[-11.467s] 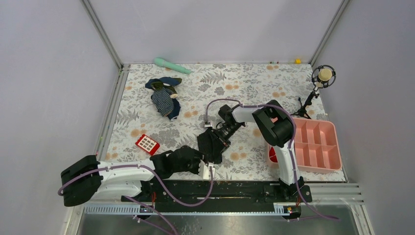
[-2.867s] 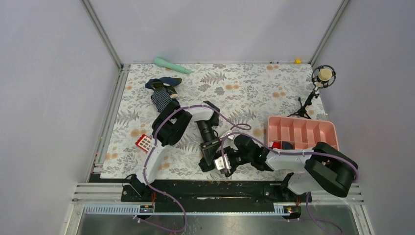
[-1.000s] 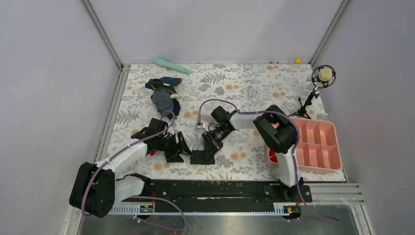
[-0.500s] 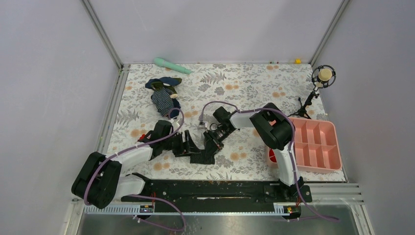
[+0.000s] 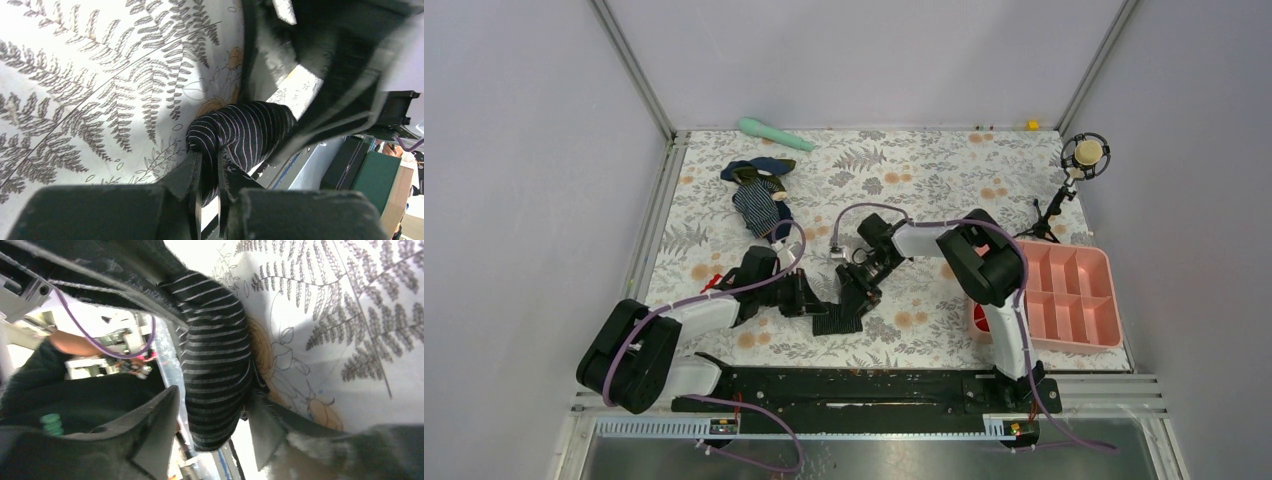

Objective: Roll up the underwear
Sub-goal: Roll the underwear to the center of the board, then pick up the underwear from the center of the board.

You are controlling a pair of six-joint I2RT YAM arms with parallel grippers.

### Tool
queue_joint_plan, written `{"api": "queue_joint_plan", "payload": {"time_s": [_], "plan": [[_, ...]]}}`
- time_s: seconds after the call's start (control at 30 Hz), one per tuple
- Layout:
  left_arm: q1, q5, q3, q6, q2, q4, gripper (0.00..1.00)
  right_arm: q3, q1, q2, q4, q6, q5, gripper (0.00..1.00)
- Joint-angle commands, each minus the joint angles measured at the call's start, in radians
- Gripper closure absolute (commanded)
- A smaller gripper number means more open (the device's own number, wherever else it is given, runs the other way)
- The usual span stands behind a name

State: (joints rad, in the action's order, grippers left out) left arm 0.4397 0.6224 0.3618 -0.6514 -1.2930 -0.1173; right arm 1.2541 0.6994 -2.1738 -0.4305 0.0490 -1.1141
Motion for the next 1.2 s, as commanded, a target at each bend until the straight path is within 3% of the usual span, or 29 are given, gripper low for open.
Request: {"api": "queue_joint_plan", "payload": {"time_s": [0.0,0.1,0.33,0.5,0.57,0.7,0.8,0.9,1.0,1.17], "plan": [[0.008,-0.026,-0.043,0.027,0.01,0.01,1.0,-0.012,0.003,0.088,0.013,-0.183,0.474,0.27],[0.009,-0.04,-0.046,0.027,0.019,0.029,1.0,-0.031,0.003,0.205,0.028,-0.243,0.56,0.02],[0.008,-0.055,-0.047,0.015,0.006,0.008,1.0,-0.276,0.031,0.489,0.243,-0.399,0.657,0.01],[0.008,-0.053,-0.048,-0.008,0.016,0.01,1.0,-0.4,0.145,0.597,0.358,-0.563,0.742,0.01],[0.008,-0.048,-0.049,-0.015,0.019,0.01,1.0,-0.485,0.189,0.666,0.482,-0.616,0.759,0.01],[0.008,-0.051,-0.047,-0.022,0.018,0.008,1.0,-0.655,0.251,0.819,0.712,-0.732,0.721,0.0],[0.008,-0.048,-0.044,-0.029,0.015,0.002,1.0,-0.665,0.275,0.884,0.675,-0.782,0.666,0.0],[0.008,-0.042,-0.039,-0.039,0.01,-0.006,1.0,-0.64,0.299,0.895,0.585,-0.832,0.613,0.01],[0.008,-0.03,-0.037,-0.046,0.008,-0.014,1.0,-0.623,0.331,0.864,0.589,-0.836,0.615,0.15],[0.007,-0.026,-0.04,-0.044,0.022,-0.01,1.0,-0.564,0.393,0.748,0.628,-0.872,0.68,0.28]]}}
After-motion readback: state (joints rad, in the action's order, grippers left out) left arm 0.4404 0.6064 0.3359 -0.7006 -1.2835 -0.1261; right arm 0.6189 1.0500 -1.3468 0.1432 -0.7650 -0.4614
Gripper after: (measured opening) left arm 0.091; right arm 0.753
